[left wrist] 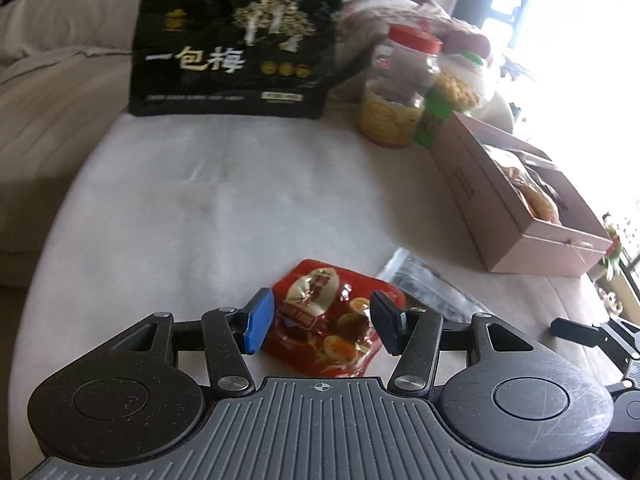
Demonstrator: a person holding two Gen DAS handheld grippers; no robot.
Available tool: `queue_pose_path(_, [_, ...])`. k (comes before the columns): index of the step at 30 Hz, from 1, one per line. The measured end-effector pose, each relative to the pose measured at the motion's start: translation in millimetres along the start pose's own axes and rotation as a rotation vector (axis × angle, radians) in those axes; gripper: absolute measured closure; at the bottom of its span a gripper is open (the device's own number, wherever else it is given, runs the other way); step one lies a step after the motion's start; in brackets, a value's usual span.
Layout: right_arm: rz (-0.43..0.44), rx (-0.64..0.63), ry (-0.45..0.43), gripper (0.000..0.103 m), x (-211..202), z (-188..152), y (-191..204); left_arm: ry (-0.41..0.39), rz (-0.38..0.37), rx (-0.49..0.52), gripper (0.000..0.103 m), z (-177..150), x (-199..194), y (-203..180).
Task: Organize snacks
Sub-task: 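Grasp the red quail-egg snack bag with the left tool and lift it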
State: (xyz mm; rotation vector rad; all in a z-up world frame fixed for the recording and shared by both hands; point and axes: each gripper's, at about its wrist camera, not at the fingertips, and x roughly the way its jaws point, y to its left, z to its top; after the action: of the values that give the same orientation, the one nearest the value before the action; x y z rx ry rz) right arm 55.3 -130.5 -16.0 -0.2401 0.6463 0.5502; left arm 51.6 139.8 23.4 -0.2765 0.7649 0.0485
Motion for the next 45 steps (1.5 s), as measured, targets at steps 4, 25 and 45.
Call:
queue_pose_path(4, [-0.010, -0.003, -0.014, 0.016, -1, -2, 2, 0.015, -0.029, 0.042, 0.044, -2, 0, -11])
queue_pose_path(25, [0.000, 0.011, -0.016, 0.013, 0, -4, 0, 0.066, -0.069, 0.302, 0.025, -19, -2, -59])
queue_pose_path(45, [0.004, 0.001, -0.011, 0.009, 1, -4, 3, 0.040, 0.025, 0.158, 0.029, -2, 26, -34])
